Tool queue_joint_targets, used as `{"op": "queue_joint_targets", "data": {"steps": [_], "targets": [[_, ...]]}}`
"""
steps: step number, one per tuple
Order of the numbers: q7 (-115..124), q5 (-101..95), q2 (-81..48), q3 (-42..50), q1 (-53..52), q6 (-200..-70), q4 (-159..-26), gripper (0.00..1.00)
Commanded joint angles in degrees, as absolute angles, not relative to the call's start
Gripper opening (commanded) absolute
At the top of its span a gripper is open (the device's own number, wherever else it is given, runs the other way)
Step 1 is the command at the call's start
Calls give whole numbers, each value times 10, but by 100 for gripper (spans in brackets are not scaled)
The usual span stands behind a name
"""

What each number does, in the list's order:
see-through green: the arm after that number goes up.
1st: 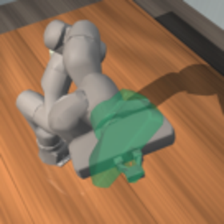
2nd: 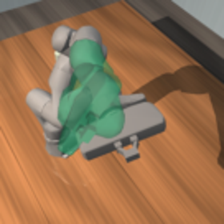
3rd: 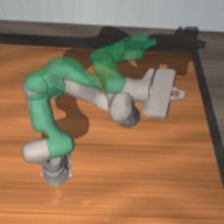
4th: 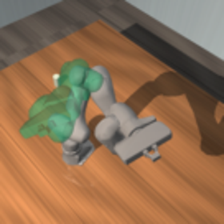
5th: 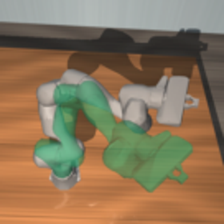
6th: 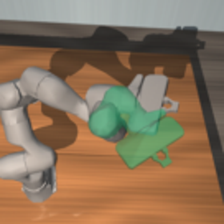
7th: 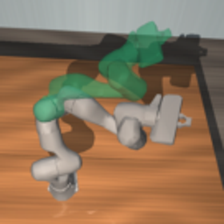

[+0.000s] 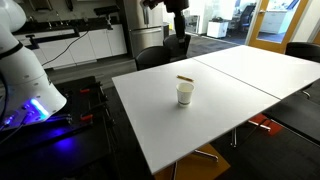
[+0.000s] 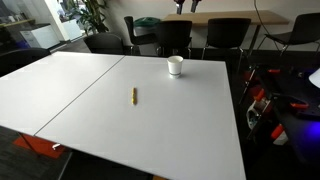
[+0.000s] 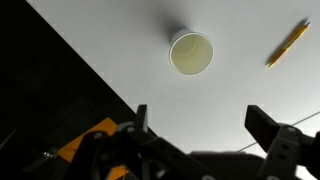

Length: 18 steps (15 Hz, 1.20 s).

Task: Move the cup forward.

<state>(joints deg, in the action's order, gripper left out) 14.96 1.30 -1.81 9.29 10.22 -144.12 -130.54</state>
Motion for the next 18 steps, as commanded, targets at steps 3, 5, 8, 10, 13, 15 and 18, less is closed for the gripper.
{"op": "queue_joint_targets", "data": {"steps": [3, 5, 8, 10, 13, 15, 18], "targets": [[149, 13, -42, 102, 100, -1440, -1306, 100], [149, 13, -46, 102, 100, -1440, -1306, 100], [171, -2, -73, 103, 97, -1463, -1295, 100], [154, 13, -98, 101, 97, -1448, -1283, 100], [115, 41, -139, 93, 99, -1452, -1267, 100], [102, 39, -168, 93, 100, -1458, -1253, 100], [90, 36, -208, 94, 101, -1485, -1235, 100]]}}
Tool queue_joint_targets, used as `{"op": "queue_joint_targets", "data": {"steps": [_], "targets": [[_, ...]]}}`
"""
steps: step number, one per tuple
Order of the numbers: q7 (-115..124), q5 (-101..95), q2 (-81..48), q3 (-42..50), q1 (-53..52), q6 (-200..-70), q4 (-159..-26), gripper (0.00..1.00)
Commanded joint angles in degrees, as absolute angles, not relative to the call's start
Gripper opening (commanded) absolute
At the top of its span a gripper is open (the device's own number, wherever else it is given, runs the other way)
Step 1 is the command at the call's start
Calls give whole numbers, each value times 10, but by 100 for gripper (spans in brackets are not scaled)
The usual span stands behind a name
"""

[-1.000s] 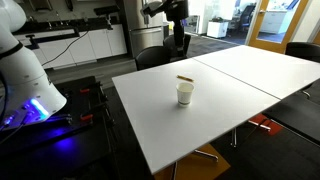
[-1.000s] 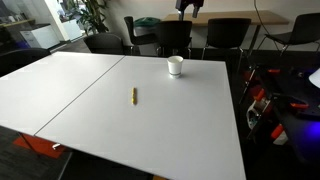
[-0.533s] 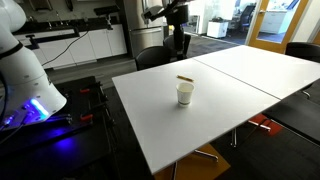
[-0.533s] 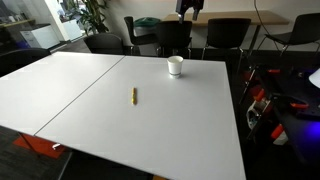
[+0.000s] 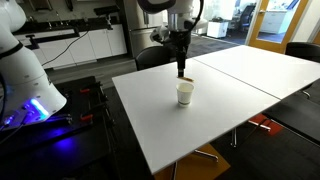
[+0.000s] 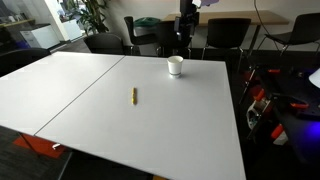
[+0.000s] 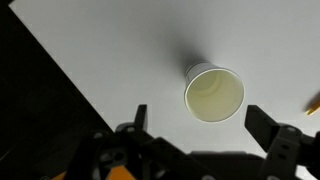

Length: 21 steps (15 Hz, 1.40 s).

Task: Move the cup forward.

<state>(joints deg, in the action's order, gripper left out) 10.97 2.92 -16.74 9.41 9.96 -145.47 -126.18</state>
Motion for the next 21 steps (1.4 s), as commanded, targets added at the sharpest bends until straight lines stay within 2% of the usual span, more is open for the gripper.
{"op": "queue_joint_targets", "data": {"steps": [1, 7, 19, 20, 21], "targets": [[85, 38, -220, 93, 103, -1500, -1230, 100], [76, 63, -291, 82, 119, -1560, -1206, 100], [32, 72, -381, 56, 146, -1546, -1139, 100], [34, 72, -387, 56, 146, -1545, -1133, 80], [33, 71, -392, 56, 146, -1545, -1129, 72]]}}
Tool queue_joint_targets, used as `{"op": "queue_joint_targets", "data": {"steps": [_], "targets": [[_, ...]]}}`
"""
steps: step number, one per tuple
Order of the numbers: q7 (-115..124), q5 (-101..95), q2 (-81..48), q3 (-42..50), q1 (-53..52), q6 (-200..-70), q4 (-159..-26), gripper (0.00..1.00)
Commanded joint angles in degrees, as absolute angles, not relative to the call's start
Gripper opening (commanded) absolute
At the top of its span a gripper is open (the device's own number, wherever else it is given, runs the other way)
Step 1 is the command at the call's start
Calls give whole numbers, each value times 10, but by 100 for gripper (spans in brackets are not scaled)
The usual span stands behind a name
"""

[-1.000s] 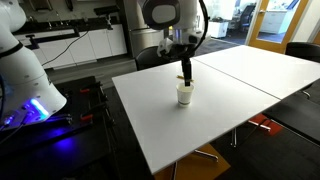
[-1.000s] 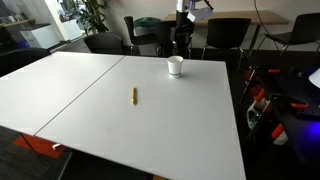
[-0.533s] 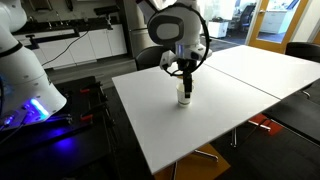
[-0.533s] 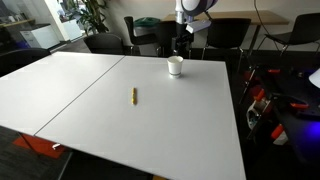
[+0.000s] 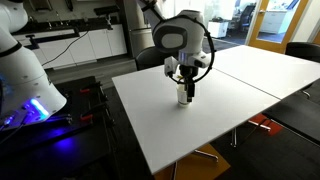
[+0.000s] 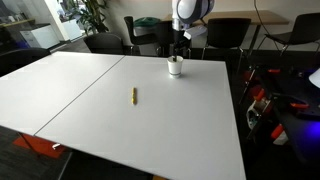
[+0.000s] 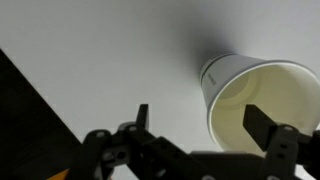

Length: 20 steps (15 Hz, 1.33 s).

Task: Move the cup forward.

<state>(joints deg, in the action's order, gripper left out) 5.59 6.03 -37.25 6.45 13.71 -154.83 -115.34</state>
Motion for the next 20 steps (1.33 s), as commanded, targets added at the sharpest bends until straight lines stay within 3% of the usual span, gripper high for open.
{"op": "queue_joint_targets", "data": {"steps": [1, 9, 11, 20], "targets": [[32, 71, -396, 55, 147, -1545, -1125, 66], [22, 70, -411, 52, 149, -1540, -1107, 4], [22, 69, -411, 53, 149, -1539, -1106, 0], [24, 71, -324, 44, 135, -1449, -1150, 0]]}}
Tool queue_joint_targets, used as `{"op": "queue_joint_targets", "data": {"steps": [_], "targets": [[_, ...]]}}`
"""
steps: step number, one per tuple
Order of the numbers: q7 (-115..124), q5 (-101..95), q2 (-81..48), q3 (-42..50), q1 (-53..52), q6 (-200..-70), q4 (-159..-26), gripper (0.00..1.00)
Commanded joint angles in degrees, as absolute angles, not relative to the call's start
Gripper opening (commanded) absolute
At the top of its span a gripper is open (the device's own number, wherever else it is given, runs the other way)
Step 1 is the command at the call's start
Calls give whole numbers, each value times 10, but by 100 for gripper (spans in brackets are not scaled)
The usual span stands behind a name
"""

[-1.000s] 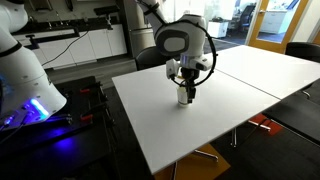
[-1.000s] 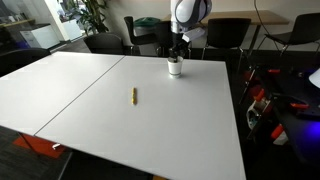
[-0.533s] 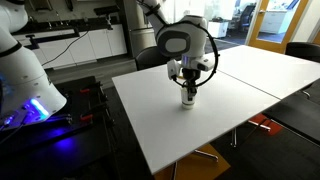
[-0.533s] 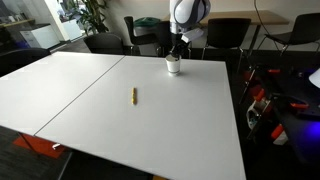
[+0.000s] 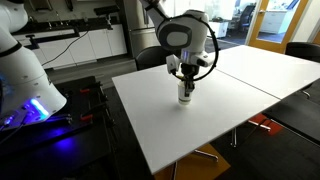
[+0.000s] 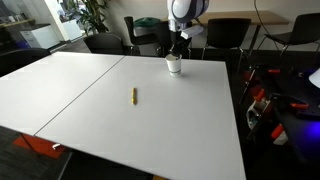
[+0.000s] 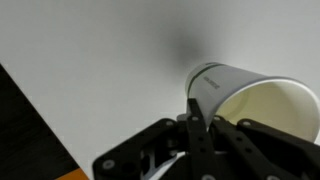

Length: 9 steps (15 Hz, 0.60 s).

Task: Move the cup forward.

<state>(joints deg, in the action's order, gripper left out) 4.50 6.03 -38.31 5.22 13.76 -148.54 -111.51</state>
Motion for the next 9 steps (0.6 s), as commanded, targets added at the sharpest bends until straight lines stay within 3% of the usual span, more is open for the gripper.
{"op": "queue_joint_targets", "data": {"steps": [1, 9], "targets": [[32, 67, -309, 47, 126, -1441, -1157, 0], [30, 44, -243, 24, 58, -1411, -1179, 0]]}}
